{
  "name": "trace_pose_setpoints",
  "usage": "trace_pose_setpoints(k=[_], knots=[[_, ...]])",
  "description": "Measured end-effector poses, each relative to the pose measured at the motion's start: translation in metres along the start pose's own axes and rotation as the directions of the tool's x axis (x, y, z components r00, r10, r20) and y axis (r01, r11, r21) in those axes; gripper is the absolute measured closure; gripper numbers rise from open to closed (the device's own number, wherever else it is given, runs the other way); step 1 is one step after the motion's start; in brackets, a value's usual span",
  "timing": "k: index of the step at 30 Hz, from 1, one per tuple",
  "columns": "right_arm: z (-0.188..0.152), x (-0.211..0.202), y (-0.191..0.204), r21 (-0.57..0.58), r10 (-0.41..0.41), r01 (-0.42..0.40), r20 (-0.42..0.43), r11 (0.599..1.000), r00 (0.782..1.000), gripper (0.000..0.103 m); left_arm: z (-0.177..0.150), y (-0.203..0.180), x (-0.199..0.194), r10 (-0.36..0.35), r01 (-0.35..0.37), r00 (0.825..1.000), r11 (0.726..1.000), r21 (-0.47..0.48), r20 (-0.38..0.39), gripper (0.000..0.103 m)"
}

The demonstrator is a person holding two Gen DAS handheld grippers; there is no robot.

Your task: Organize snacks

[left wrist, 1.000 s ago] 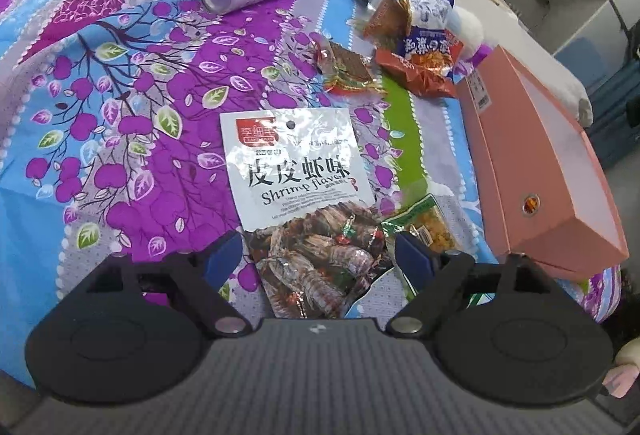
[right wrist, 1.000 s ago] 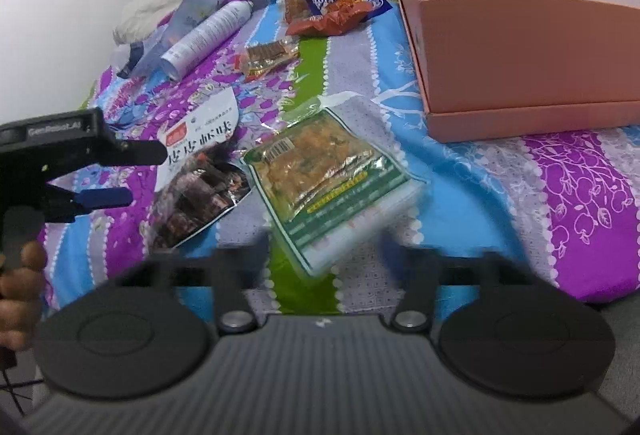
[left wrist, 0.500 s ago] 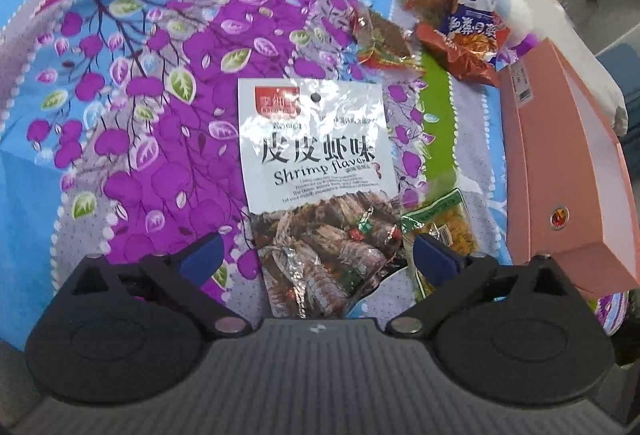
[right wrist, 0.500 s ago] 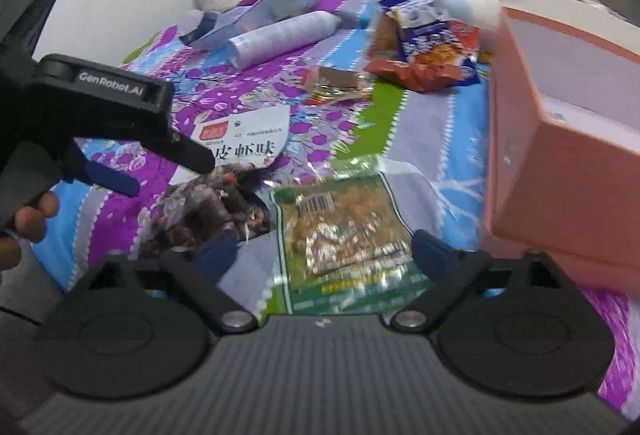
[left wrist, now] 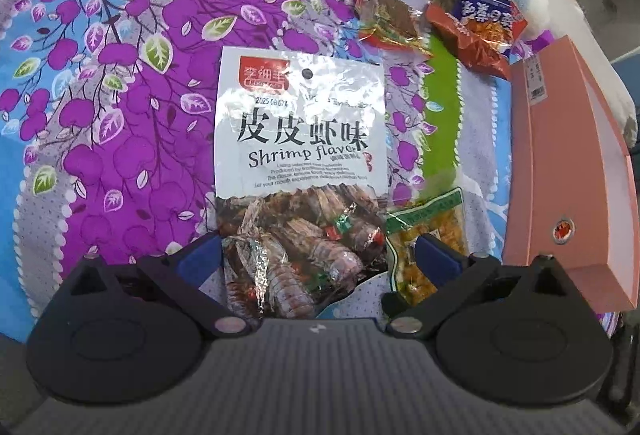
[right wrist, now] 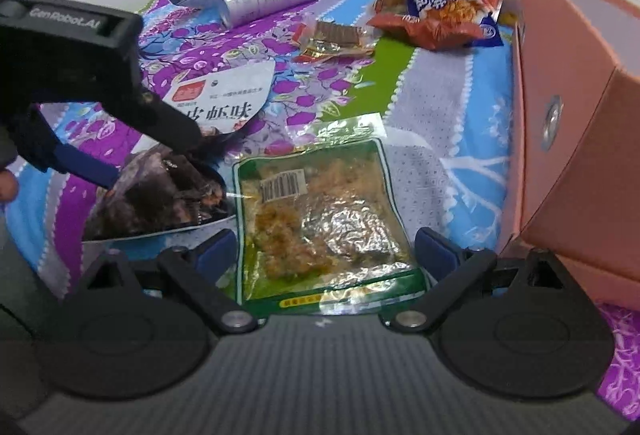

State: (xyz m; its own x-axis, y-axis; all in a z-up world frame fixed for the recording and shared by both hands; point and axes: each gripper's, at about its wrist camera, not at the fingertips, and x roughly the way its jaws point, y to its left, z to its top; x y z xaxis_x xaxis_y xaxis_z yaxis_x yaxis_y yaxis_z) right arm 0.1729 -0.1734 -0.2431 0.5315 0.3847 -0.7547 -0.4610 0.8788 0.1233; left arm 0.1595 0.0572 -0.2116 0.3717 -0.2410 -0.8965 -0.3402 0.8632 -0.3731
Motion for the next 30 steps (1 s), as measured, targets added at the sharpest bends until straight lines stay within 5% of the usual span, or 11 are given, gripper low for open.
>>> trace_pose_setpoints(k=[5,10,16,21,30], knots=[[-0.003,-0.001,0.009,-0.024,-0.027,0.027,0.000,0.999,1.000,0.004,0.004,0.004,0.005,-0.006,0.006,1.000,0.999,-0.051,0.007,0.000],[-0.004,-0.004,0.011,-0.018,-0.035,0.035,-0.002,0.999,0.999,0.008,0.003,-0.007,0.010,0.052,-0.053,0.998,0.998,0.025,0.016,0.000],[-0.004,-0.010,0.017,-0.018,-0.041,0.041,0.000,0.999,0.999,0.028,-0.003,-0.013,0.015,0.098,-0.102,0.994,0.989,0.106,0.037,0.001],[-0.003,-0.017,0.015,0.032,-0.057,0.056,0.013,0.998,0.998,0.054,-0.005,-0.010,0.010,0.103,-0.112,0.992,0.985,0.128,0.073,0.016],[-0.002,-0.028,0.016,0.103,-0.082,0.080,0.015,0.991,0.997,0.065,-0.011,-0.001,-0.010,0.060,-0.077,0.991,0.988,0.135,0.121,0.038]])
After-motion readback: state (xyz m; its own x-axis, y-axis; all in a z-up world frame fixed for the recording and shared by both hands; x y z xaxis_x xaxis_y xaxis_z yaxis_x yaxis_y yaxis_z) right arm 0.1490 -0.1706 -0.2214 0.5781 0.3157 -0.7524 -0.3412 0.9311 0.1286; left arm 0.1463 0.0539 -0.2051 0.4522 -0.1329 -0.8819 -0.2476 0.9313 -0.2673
